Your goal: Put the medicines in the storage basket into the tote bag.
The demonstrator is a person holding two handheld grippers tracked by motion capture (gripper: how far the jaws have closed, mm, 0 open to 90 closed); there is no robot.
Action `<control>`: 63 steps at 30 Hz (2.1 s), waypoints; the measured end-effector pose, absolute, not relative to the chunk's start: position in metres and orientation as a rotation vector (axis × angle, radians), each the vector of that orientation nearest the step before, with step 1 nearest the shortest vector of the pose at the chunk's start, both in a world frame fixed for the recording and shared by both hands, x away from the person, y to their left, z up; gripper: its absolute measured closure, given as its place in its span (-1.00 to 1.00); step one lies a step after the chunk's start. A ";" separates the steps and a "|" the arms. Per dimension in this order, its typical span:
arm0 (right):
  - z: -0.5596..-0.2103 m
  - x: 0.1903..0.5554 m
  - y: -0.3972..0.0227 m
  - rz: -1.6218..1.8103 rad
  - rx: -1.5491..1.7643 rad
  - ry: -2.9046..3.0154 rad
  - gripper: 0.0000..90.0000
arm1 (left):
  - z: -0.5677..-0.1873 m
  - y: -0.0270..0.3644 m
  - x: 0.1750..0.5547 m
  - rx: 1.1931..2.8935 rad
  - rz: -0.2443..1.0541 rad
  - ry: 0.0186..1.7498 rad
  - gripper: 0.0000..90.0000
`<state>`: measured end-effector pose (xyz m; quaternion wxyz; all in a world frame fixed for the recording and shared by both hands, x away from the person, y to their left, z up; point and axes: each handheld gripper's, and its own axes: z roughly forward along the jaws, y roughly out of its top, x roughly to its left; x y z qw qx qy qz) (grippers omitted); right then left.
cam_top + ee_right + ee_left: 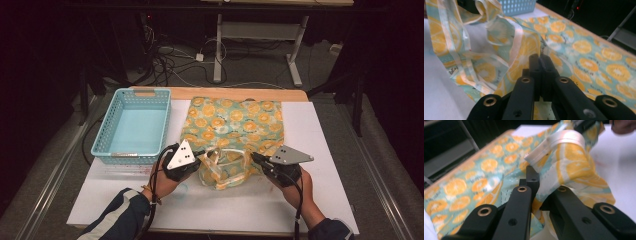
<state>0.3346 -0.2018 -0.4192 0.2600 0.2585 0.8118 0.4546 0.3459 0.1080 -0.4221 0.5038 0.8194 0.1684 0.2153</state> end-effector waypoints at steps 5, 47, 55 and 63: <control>-0.401 0.338 -0.193 1.295 0.677 2.144 1.00 | -0.406 0.096 0.352 1.875 0.521 0.423 0.93; -0.365 0.447 -0.151 1.289 0.834 2.045 1.00 | -0.376 0.038 0.470 1.805 0.526 0.624 0.93; -0.326 0.425 -0.141 1.338 0.779 1.988 1.00 | -0.334 0.050 0.445 1.752 0.540 0.610 0.94; -0.286 0.395 -0.139 1.374 0.677 1.923 1.00 | -0.293 0.057 0.420 1.721 0.548 0.540 0.94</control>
